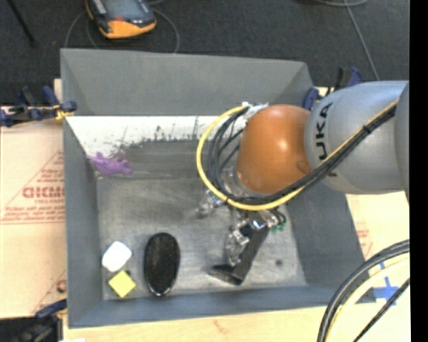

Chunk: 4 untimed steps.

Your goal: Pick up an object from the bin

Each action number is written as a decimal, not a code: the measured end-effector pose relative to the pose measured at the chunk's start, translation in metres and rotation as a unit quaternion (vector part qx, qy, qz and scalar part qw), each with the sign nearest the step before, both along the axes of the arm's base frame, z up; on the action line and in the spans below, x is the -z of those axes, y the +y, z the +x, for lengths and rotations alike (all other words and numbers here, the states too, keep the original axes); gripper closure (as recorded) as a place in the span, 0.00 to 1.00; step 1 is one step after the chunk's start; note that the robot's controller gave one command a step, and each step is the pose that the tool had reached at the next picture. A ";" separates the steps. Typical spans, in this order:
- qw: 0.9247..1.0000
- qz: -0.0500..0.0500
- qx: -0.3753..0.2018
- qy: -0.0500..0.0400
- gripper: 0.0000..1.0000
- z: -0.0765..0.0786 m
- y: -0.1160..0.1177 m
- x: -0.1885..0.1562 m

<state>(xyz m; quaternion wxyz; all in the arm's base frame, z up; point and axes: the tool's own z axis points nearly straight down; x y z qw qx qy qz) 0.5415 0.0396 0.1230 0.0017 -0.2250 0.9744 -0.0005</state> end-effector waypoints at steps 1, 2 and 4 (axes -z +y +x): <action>1.000 0.002 0.009 0.001 0.00 0.004 -0.030 0.003; 0.991 0.001 0.131 -0.001 0.00 -0.019 -0.038 0.003; 0.999 0.004 0.035 0.001 1.00 -0.052 -0.075 0.044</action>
Offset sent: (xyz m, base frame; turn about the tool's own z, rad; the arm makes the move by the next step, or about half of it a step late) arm -0.0704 -0.0339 -0.0039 -0.1075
